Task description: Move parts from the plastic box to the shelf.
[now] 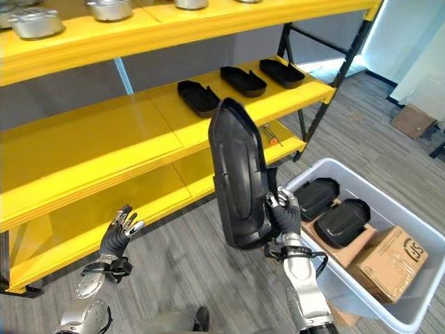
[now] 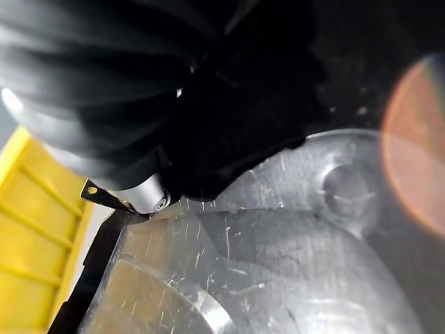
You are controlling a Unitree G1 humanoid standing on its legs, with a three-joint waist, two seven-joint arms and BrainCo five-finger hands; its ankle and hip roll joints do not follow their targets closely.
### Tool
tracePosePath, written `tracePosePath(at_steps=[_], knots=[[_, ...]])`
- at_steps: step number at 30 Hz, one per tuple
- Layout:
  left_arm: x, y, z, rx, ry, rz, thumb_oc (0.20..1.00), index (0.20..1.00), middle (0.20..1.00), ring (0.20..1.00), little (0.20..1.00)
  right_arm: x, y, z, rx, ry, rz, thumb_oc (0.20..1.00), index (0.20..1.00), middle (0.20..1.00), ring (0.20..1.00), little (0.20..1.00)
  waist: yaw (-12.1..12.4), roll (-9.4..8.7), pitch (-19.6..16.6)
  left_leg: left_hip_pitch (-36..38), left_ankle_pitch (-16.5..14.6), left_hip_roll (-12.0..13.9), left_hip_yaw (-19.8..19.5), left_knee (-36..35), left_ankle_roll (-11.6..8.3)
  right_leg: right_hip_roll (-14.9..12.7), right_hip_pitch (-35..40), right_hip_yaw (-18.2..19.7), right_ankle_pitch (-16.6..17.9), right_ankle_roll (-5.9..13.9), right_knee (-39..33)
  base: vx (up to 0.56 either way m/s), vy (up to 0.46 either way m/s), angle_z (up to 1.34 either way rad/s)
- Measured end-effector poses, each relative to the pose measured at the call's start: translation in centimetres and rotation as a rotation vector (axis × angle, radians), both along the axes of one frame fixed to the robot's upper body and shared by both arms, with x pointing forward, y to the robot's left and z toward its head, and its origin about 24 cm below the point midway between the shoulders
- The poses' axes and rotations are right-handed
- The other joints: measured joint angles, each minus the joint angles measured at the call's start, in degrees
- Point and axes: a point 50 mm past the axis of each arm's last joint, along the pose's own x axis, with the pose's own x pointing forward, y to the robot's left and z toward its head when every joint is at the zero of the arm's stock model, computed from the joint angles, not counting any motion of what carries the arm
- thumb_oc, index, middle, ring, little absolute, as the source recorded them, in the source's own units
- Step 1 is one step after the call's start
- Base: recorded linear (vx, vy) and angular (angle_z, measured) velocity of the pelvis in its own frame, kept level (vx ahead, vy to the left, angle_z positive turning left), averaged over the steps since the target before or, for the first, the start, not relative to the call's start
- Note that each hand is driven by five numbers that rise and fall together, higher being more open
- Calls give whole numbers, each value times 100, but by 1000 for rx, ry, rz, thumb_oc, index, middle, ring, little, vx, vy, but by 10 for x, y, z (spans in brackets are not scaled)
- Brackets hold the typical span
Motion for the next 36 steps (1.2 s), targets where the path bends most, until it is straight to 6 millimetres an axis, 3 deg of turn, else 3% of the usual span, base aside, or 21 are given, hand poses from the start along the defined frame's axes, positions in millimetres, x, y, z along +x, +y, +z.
tracePosePath(at_steps=[2,3,4,6,7,8,9,10,12,13,15,16,17,18,19,20,22,23,25,30,36], knots=[[11,-7,6,-16,-33,-5,1000,1000,1000,1000,1000,0,-5,3,-29,-10,6,200,200,200,200,200,-88,-49,157,152,-41,-104,-220,-202,-243,1383,-840,373,-582,-171,-548,162,-108,122],[3,-12,-5,-21,10,-14,1000,1000,1000,1000,1000,-7,-9,-4,-28,23,-11,200,200,200,200,200,-500,-290,207,452,-335,-137,290,-390,-1262,1743,-1008,87,-297,-371,-1994,183,-124,195],[1,-16,-6,-24,13,-30,1000,1000,1000,1000,1000,-11,-15,-7,-36,37,-31,200,200,200,200,200,-644,-298,215,551,-368,-209,416,-375,-1071,1742,-1024,-79,-90,-411,-2340,225,-170,207],[-13,-13,-11,-24,38,-15,1000,1000,1000,1000,1000,-14,-23,-8,-68,47,-36,200,200,200,200,200,-638,-307,147,713,-518,-474,188,-289,-613,2065,-1172,551,155,-149,-2987,153,-144,103],[-12,-13,-10,-25,36,-12,1000,1000,1000,1000,1000,-14,-28,-6,-79,41,-46,200,200,200,200,200,-646,-269,181,838,-495,-563,-19,-254,-570,2205,-1089,722,280,-268,-3134,126,-135,121],[-15,-17,-13,-51,41,0,1000,1000,1000,1000,1000,-17,-37,-7,-91,51,-74,200,200,200,200,200,-642,-72,202,1089,-478,-684,-275,-199,-590,2373,-673,424,821,-1076,-3154,157,-162,114],[-18,-17,-14,-58,48,10,1000,1000,1000,1000,1000,-19,-40,-8,-92,56,-84,200,200,200,200,200,-602,-189,150,1154,-454,-957,-287,15,-633,2355,-301,307,1352,-1682,-3218,202,-215,21],[-32,-10,-22,-68,79,56,1000,1000,1000,1000,1000,-9,-43,-5,-112,43,-77,200,200,200,200,200,-300,-245,35,587,-1083,-1099,-401,1137,-577,2211,298,499,1524,-1414,-3891,239,-249,-35],[-31,5,-17,-42,62,97,1000,1000,1000,1000,1000,-1,-44,3,-116,10,-80,200,200,200,200,200,-250,-332,72,285,-1462,-200,-541,1250,-1033,2244,554,439,1385,-1406,-4101,178,-197,-20],[-25,6,-12,-41,37,100,1000,1000,1000,1000,1000,-2,-46,3,-114,9,-91,200,200,200,200,200,-371,-374,47,168,-1442,134,-653,1212,-1121,2237,626,390,1237,-1133,-4048,130,-147,9],[-15,-7,-6,-69,-2,66,1000,1000,1000,1000,1000,-2,-45,1,-117,16,-89,200,200,200,200,200,-570,-166,-46,344,-1093,506,-796,430,-788,2155,463,151,786,-731,-3356,209,-228,38],[-16,-15,-6,-74,-2,30,1000,1000,1000,1000,1000,-5,-46,0,-115,21,-95,200,200,200,200,200,-596,-132,-105,393,-1020,540,-920,354,-910,2123,512,177,509,-564,-3294,124,-181,51],[-15,-20,-6,-74,0,7,1000,1000,1000,1000,1000,-6,-45,-2,-111,26,-97,200,200,200,200,200,-535,-155,-114,453,-1052,558,-922,394,-967,2126,554,179,347,-724,-3295,12,-60,52],[-16,-24,-9,-80,16,-13,1000,1000,1000,1000,1000,-7,-46,-2,-110,27,-103,200,200,200,200,200,-512,-207,-48,87,-1070,386,-910,1088,-1035,2058,597,151,370,-867,-3321,-21,-42,36],[-10,-27,-6,-82,-2,-31,1000,1000,1000,1000,1000,-6,-49,-2,-119,27,-110,200,200,200,200,200,-358,-380,160,-809,-842,79,-859,2908,-1336,1826,723,143,389,-903,-3367,37,-22,34],[-13,-25,-9,-80,15,-22,1000,1000,1000,1000,1000,-7,-49,-3,-122,33,-110,200,200,200,200,200,-286,-349,221,-1022,-866,76,-904,3323,-1388,1827,946,133,368,-923,-3459,81,2,21],[-5,-21,-5,-54,-1,-36,1000,1000,1000,1000,1000,-7,-53,0,-91,14,-163,200,200,200,200,200,-549,-444,323,-1527,-881,918,-75,2644,-1354,1643,1168,-327,225,-881,-3619,155,100,88],[4,-19,4,-56,-41,-21,1000,1000,1000,1000,1000,-4,-56,3,-71,-5,-205,200,200,200,200,200,-474,-582,440,-1373,-372,1901,565,420,-1365,1671,1287,-231,297,-850,-3799,184,218,58],[-3,-16,-2,-58,-8,-6,1000,1000,1000,1000,1000,1,-55,9,-76,-29,-198,200,200,200,200,200,-466,-450,464,-975,-19,2181,266,-161,-1698,1730,1495,-23,248,-678,-3812,163,221,-58],[1,-21,1,-80,-27,-1,1000,1000,1000,1000,1000,-24,-76,-7,-124,64,-265,200,200,200,200,200,-665,76,235,-109,618,1538,531,-578,-1438,1685,1735,42,53,-247,-3883,134,187,-17],[0,-11,2,-34,-23,0,1000,1000,1000,1000,1000,-24,-54,-17,-63,89,-200,200,200,200,200,200,-472,-314,152,-15,641,831,629,-848,-1093,981,1724,34,-37,161,-3890,61,114,9]])
